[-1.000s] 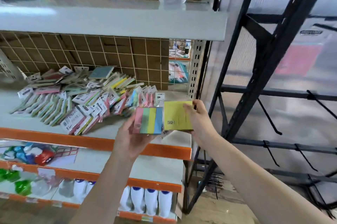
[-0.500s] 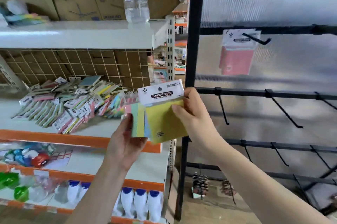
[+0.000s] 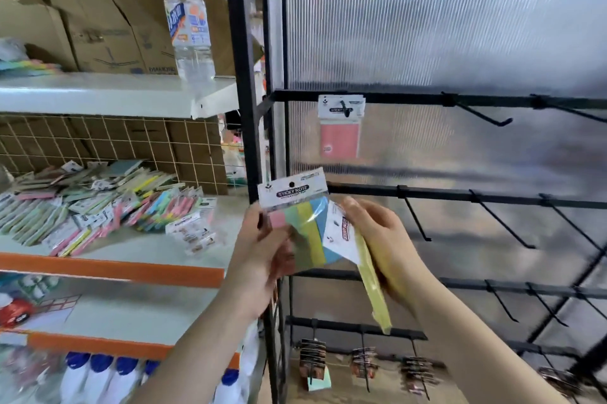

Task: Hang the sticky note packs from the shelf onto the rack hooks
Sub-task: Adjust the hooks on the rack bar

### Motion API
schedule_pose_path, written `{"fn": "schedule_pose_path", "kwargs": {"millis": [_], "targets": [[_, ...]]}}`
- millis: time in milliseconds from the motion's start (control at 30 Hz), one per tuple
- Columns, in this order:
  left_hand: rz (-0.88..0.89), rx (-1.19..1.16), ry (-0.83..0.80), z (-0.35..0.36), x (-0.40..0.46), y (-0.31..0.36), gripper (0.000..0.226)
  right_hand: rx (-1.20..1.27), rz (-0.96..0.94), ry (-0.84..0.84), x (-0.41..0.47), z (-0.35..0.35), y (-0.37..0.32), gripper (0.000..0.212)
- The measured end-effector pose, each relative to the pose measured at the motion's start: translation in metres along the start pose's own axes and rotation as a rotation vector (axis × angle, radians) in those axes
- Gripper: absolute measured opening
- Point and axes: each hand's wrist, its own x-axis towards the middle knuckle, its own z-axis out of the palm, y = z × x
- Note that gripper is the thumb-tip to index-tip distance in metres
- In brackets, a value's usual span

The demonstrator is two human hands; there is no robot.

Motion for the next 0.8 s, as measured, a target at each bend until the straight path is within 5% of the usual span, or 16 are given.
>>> {"fn": "schedule_pose_path", "kwargs": {"millis": [167, 400, 567, 733, 800], "targets": [[0.045, 0.089, -0.140, 0.040, 0.008, -0.005, 0.040, -0.095, -0.027, 0.090, 0.002, -0.035, -0.004, 0.049], [0.088, 0.242, -0.302, 0.105, 0.040, -0.010, 0.042, -0.206, -0.083, 0.234, 0.019, -0.089, -0.012, 0.021], [0.134, 0.268, -0.461, 0.155, 0.067, -0.014, 0.039, -0.296, -0.234, 0.410, 0.025, -0.128, -0.029, 0.044], [0.196, 0.292, -0.583, 0.202, 0.089, -0.021, 0.025, -0.299, -0.297, 0.559, 0.030, -0.172, -0.048, 0.042], [0.224, 0.286, -0.592, 0.216, 0.096, -0.022, 0.042, -0.300, -0.347, 0.600, 0.032, -0.185, -0.050, 0.044]]}}
